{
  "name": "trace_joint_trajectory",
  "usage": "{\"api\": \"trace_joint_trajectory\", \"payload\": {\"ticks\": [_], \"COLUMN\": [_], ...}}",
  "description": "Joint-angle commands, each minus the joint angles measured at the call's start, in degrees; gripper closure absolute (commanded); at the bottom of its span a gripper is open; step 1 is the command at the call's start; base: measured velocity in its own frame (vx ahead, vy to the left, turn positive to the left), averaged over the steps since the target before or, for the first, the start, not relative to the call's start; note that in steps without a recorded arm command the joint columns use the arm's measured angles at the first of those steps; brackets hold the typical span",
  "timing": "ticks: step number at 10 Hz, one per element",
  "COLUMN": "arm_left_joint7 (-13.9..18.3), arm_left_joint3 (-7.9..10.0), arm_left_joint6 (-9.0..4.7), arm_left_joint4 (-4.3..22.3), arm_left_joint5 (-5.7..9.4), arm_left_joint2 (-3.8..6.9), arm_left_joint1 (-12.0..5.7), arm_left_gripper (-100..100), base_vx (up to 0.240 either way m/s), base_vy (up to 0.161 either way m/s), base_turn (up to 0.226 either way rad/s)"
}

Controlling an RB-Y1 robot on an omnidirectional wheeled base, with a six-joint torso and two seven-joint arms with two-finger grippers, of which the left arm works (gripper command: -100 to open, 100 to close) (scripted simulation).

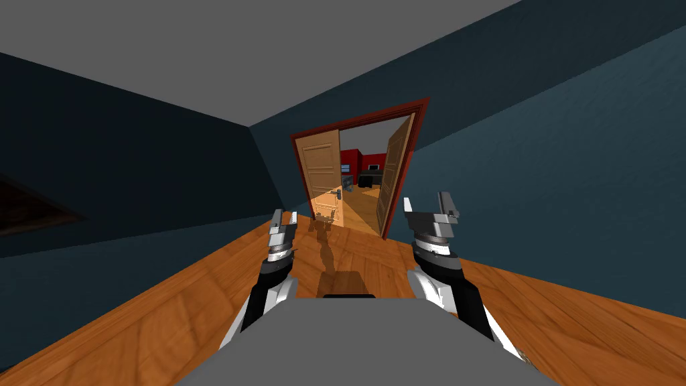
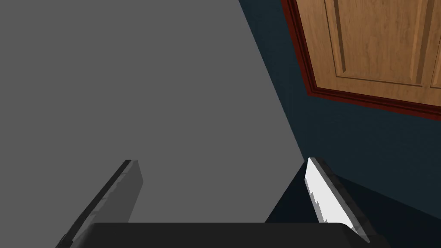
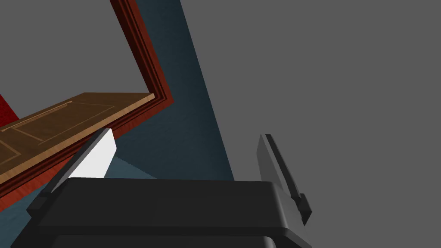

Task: Push the door open

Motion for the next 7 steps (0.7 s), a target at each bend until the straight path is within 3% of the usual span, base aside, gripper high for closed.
{"api": "trace_joint_trajectory", "payload": {"ticks": [1,6,7], "arm_left_joint7": [0.22,0.72,0.93], "arm_left_joint3": [-0.09,-0.3,-0.38], "arm_left_joint6": [0.25,0.83,1.08], "arm_left_joint4": [2.05,6.74,8.69], "arm_left_joint5": [-0.08,-0.26,-0.33], "arm_left_joint2": [0.33,0.94,1.16], "arm_left_joint1": [-1.3,-4.26,-5.49], "arm_left_gripper": [-100,-100,-100], "base_vx": [0.07,0.105,0.122], "base_vy": [0.023,0.022,0.034], "base_turn": [-0.006,-0.009,-0.013]}}
